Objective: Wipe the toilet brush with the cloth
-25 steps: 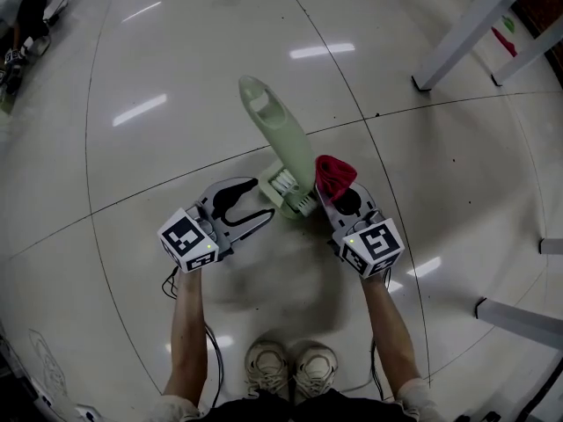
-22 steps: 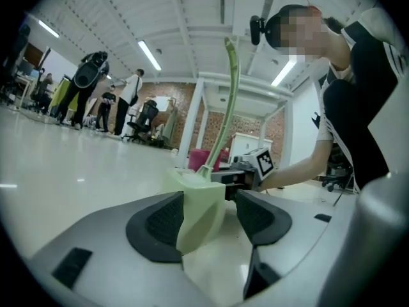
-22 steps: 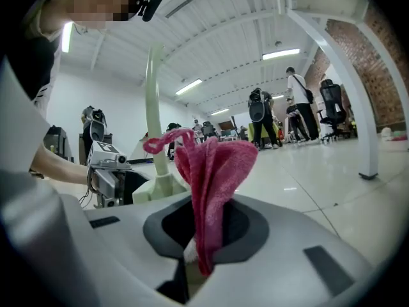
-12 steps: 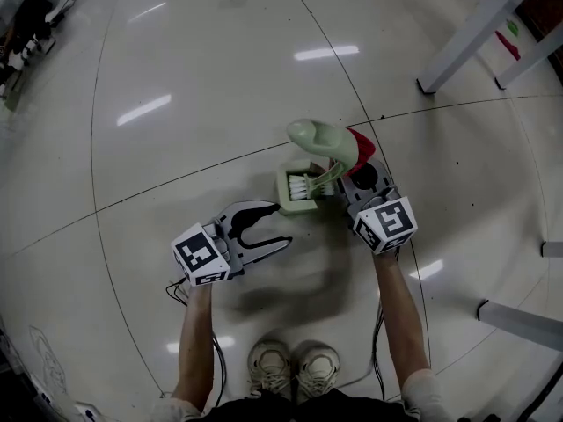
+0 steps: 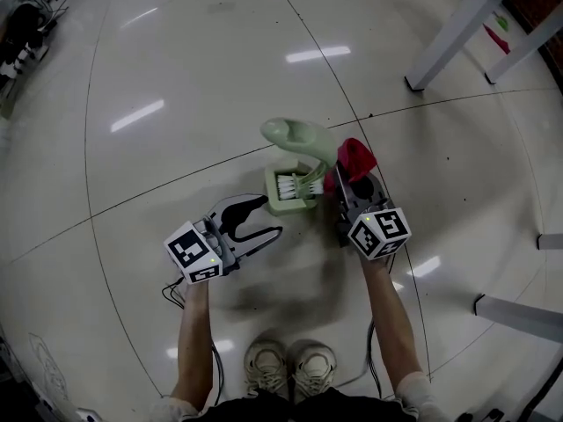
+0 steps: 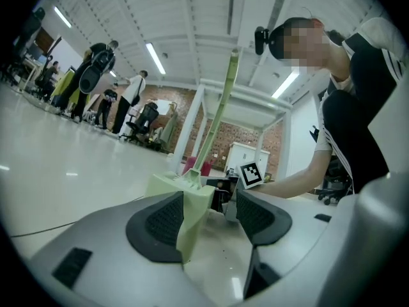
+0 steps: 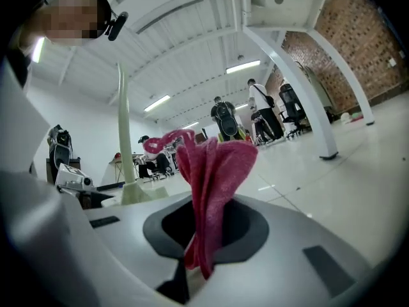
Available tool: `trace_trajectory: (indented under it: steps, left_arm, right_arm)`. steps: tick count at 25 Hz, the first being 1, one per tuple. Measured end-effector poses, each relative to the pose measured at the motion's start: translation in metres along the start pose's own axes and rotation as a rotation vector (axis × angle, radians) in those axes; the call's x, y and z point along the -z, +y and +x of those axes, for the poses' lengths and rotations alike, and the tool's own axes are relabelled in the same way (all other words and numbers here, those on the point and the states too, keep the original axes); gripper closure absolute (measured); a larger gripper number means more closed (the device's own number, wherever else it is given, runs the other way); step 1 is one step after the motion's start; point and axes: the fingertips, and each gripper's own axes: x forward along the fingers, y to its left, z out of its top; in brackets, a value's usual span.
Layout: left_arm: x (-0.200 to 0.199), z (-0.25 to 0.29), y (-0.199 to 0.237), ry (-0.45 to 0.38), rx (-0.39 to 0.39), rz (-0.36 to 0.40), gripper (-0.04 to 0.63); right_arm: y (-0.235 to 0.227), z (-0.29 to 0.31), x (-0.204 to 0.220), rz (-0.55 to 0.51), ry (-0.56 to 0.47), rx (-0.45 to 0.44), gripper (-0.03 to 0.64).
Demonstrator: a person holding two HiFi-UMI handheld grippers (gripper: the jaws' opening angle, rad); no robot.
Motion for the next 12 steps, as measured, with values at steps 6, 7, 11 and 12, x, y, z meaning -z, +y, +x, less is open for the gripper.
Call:
trace_trajectory:
  steps: [6,7,11,12]
  left_arm:
    - [0.003,-0.003,0.002,0.016,-0.013,0.004,0.334]
    - [0.002,-0.004,0.003,0.014,-0.016,0.004,0.334]
    - [0.003,-0.004,0.004,0.011,-0.024,0.000,0.334]
    - [0.003,-0.003,0.003,0.010,-0.023,-0.002,0.334]
  right_arm:
    - [0.013,0.002,0.013,0.040,0.020,-0.024,0.586]
    - [0.014,0.000,0.013,0.047,0.020,-0.017,0.586]
    - [0.017,-0.017,0.018,0.059,0.029,0.010,0.586]
    - [0.019,-0.022,0.020,0.066,0.030,0.013,0.586]
